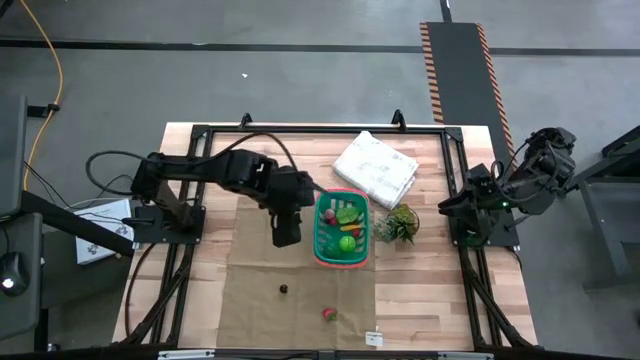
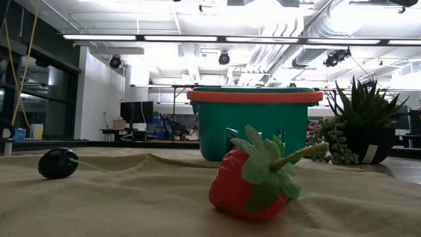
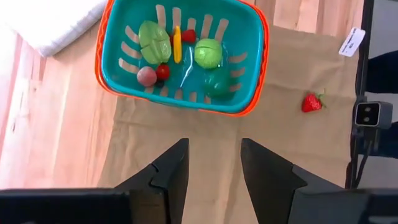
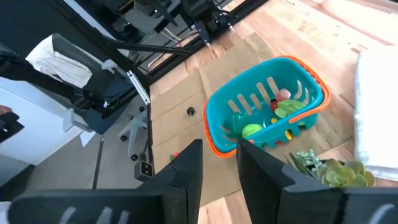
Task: Pick and placing Produce into tupperware
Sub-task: Put the black cherry into the basket
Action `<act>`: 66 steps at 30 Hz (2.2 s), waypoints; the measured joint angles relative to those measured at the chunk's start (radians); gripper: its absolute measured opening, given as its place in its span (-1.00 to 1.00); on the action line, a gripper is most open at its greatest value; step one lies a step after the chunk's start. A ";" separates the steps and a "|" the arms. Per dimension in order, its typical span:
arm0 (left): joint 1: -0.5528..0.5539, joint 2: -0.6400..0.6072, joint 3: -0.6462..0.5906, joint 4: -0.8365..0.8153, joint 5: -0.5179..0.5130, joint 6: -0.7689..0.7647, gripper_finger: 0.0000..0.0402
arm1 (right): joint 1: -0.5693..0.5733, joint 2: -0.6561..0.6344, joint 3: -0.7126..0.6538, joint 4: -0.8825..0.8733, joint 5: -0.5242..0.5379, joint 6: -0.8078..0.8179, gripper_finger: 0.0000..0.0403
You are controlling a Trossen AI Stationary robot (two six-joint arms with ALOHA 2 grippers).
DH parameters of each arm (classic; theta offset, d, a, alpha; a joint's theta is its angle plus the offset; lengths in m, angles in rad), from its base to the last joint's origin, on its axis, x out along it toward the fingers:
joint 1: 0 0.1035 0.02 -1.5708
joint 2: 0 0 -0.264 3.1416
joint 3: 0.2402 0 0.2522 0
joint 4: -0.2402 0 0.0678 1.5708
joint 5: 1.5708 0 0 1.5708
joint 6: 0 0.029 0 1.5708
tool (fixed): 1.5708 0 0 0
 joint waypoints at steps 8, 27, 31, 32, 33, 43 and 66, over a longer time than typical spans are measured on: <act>-0.048 -0.062 -0.027 -0.029 -0.074 -0.077 -0.35 | 0.048 0.000 0.000 -0.073 0.031 0.062 -0.56; -0.260 -0.413 -0.577 0.352 -0.128 -0.540 -0.51 | 0.102 0.000 0.000 -0.081 0.083 0.087 -0.56; -0.361 -0.395 -0.614 0.380 -0.208 -0.679 -0.54 | 0.102 0.000 0.000 -0.081 0.083 0.085 -0.56; -0.386 -0.390 -0.623 0.374 -0.222 -0.711 -0.55 | 0.102 0.000 0.000 -0.081 0.083 0.083 -0.56; -0.408 -0.382 -0.625 0.383 -0.236 -0.744 -0.56 | 0.102 0.000 0.000 -0.081 0.083 0.081 -0.56; -0.533 -0.289 -0.655 0.406 -0.247 -1.005 -0.58 | 0.102 0.000 0.000 -0.082 0.070 0.059 -0.56; -0.570 -0.040 -0.655 0.480 -0.135 -0.666 -0.58 | 0.101 0.003 0.000 -0.088 -0.004 0.041 -0.56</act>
